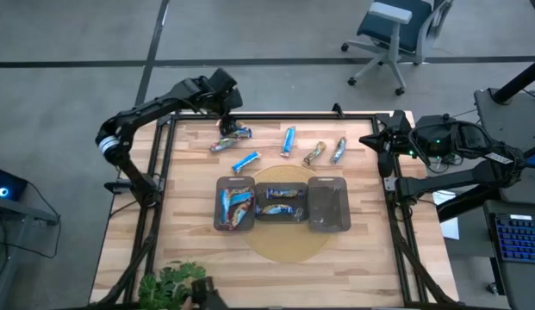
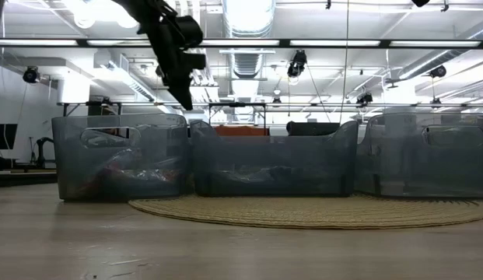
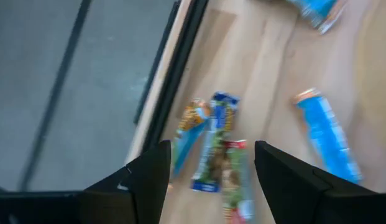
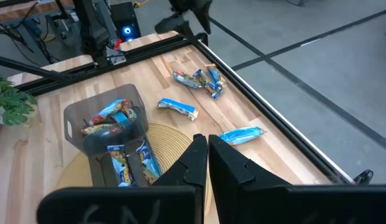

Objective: Pick and place Granola Bars by type
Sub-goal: Put the blue granola bar into the center black bin

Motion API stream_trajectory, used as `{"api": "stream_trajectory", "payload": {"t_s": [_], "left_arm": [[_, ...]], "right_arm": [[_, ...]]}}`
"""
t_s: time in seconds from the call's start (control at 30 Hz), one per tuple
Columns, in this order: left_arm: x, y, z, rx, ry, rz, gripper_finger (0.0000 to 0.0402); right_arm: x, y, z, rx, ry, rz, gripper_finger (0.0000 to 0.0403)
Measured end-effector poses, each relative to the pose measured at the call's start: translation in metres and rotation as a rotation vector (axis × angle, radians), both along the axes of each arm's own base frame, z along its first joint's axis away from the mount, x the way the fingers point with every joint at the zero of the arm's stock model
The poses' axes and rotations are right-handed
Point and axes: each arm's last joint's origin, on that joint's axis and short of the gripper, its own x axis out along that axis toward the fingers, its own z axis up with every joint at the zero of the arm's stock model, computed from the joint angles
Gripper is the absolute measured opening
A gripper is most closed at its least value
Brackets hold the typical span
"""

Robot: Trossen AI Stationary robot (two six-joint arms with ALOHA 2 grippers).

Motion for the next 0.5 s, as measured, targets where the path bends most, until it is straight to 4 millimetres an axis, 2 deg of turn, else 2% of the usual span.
{"api": "stream_trajectory", "payload": {"t_s": [0.17, 0.5], "left_arm": [[0.016, 0.015, -0.019, 0.028, 0.148, -0.084, 0.0213], [0.033, 0.031, -0.066, -0.117, 0.299, -0.068, 0.0213]], "right_arm": [[0.0, 0.0, 0.0, 0.0, 0.0, 0.0, 0.0008], [0.0, 0.0, 0.0, -0.004, 0.003, 0.003, 0.0008]]}}
